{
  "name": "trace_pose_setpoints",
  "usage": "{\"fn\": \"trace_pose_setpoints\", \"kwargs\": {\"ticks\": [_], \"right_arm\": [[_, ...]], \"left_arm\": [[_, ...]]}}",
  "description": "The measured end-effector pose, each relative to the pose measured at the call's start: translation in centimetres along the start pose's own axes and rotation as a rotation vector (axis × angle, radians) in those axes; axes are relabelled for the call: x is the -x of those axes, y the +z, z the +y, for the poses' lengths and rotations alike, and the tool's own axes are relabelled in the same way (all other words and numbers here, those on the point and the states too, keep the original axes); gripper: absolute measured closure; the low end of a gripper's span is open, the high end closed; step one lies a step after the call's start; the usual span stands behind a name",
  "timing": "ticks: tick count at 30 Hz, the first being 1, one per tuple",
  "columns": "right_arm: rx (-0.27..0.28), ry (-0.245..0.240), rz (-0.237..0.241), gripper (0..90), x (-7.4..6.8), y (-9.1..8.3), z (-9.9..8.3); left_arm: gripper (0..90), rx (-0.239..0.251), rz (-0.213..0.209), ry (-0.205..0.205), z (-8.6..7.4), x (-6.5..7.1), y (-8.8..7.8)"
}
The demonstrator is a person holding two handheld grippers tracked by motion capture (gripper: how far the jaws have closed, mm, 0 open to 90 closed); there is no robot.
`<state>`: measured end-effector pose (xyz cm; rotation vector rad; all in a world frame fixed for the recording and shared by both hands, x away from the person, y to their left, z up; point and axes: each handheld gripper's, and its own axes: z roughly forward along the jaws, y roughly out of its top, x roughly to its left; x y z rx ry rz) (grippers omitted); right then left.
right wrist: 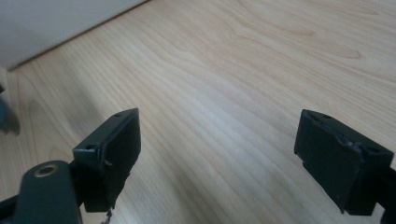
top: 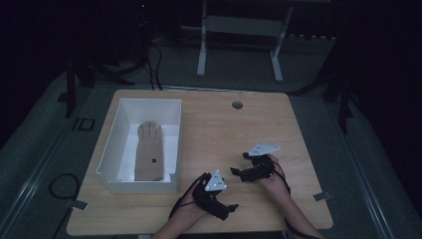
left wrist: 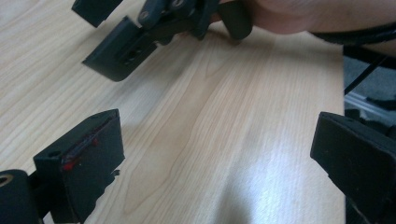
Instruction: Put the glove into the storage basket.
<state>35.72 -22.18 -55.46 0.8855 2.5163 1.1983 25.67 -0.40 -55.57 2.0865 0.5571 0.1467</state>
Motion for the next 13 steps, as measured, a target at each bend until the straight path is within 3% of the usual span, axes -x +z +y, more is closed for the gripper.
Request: {"fn": "trace_pose_setpoints", "kwargs": {"ticks": [13], "right_arm": [[0.001, -0.079, -0.041, 14.0, -0.58, 0.02, -0.86]], "left_arm": [[3.1, -0.004, 0.006, 0.012, -0.66, -0.08, 0.37]]}}
